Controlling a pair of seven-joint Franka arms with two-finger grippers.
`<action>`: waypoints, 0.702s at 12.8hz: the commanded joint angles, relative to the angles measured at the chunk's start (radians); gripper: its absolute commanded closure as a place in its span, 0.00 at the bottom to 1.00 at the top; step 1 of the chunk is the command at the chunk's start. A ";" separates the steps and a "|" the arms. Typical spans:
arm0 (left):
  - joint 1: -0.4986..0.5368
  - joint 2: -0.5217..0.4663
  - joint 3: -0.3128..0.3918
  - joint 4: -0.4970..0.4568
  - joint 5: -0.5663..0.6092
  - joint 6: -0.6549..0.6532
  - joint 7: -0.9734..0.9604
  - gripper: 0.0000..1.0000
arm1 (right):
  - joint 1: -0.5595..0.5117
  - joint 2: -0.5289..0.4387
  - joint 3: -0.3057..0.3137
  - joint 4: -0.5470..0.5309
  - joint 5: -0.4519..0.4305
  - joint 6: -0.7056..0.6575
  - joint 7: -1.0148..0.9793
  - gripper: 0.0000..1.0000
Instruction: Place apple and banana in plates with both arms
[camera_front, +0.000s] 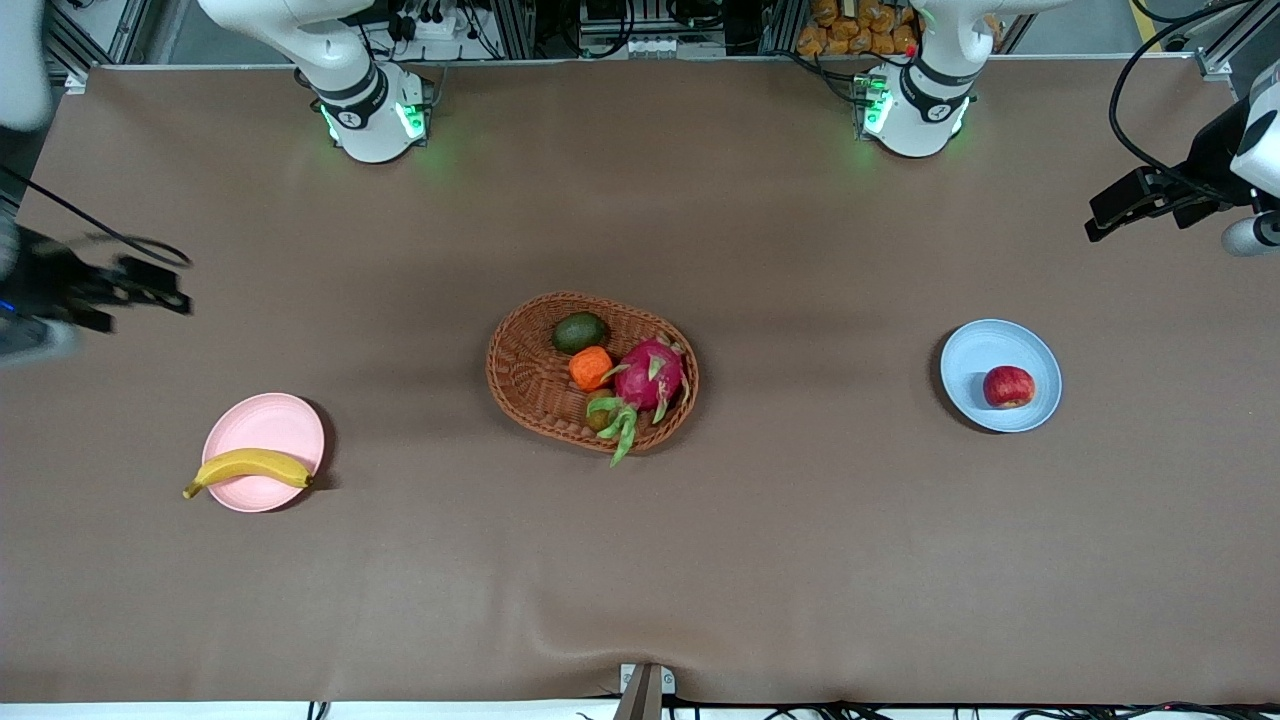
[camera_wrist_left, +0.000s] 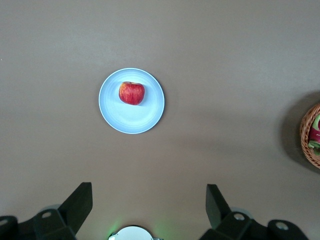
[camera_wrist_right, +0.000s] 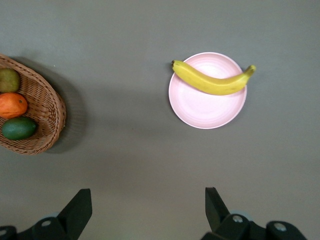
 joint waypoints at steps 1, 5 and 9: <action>0.008 -0.028 0.001 -0.024 -0.023 -0.005 0.026 0.00 | -0.138 -0.098 0.146 -0.025 -0.052 -0.016 0.110 0.00; 0.008 -0.028 0.001 -0.021 -0.023 -0.009 0.026 0.00 | -0.237 -0.146 0.258 -0.019 -0.095 -0.104 0.219 0.00; 0.010 -0.019 0.003 -0.004 -0.021 -0.009 0.041 0.00 | -0.187 -0.125 0.178 0.023 -0.082 -0.107 0.222 0.00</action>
